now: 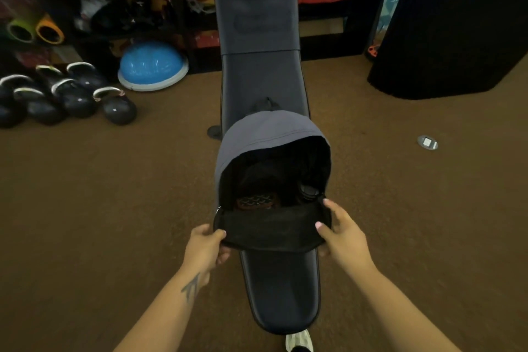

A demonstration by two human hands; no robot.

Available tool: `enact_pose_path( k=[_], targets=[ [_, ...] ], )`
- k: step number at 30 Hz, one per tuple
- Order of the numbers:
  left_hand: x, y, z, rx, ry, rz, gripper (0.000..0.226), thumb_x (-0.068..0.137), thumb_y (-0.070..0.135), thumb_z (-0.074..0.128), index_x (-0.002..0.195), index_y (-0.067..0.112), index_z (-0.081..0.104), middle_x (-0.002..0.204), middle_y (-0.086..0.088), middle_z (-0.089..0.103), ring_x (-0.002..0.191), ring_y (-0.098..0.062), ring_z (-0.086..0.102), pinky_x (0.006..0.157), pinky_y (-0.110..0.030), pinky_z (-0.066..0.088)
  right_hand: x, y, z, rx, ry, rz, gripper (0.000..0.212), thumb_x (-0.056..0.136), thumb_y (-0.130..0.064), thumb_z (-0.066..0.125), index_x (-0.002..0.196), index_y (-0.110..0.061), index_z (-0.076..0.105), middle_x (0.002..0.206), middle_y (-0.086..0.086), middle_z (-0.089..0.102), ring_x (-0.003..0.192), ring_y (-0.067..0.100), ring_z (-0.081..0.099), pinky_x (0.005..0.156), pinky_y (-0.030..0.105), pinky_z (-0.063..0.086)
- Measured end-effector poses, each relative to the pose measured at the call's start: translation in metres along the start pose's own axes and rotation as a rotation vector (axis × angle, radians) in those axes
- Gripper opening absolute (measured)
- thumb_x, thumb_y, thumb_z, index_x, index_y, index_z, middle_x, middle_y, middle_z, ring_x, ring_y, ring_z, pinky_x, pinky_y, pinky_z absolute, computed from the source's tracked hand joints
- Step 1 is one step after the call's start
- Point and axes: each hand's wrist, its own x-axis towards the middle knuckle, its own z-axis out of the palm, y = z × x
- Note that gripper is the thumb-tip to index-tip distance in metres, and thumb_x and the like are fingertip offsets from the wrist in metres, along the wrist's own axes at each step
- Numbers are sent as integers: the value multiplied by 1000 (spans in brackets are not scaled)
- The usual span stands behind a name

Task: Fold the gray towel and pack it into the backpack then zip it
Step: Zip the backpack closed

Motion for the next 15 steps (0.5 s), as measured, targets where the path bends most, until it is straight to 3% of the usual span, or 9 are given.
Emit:
enact_pose_path(
  k=[2,5,7,9,12,15],
  targets=[
    [-5,9,1,-46,-1,18,57,92,13,55,143,21,29,84,-12,62,65,-17,59,56,-28,48,-4,-15,-1,-146,-65,-108,34,88,-31,63,121,-36,58,111,-13,62,80,8,69,64,13,49],
    [-10,16,4,-92,-18,18,56,94,12,52,144,19,27,82,-11,60,62,-15,58,54,-27,48,-9,-30,3,-461,-210,-233,52,76,-43,73,125,-41,55,110,-22,56,102,0,55,81,16,42],
    [-11,19,5,-124,-22,6,54,94,12,52,142,19,29,81,-10,59,61,-15,58,53,-27,48,-10,-36,12,-702,-222,-325,64,76,-47,71,133,-46,43,110,-19,62,102,4,60,82,21,48],
    [-11,19,5,-154,-22,-7,54,93,12,53,142,18,29,80,-10,59,61,-15,58,53,-27,49,-10,-39,21,-868,-197,-419,60,82,-49,63,136,-46,38,106,-13,68,99,8,64,80,26,53],
    [-8,20,5,-195,-30,-14,50,93,17,55,139,15,34,78,-9,59,60,-14,59,51,-27,49,-4,-43,31,-907,-147,-502,39,90,-50,51,127,-40,52,103,-8,71,95,13,66,75,28,53],
    [-6,25,3,-220,-30,-18,32,95,32,49,121,12,51,78,-7,63,63,-16,62,52,-27,50,9,-56,33,-870,-98,-522,31,91,-50,48,113,-34,63,93,-6,72,86,14,67,70,30,54]
  ],
)
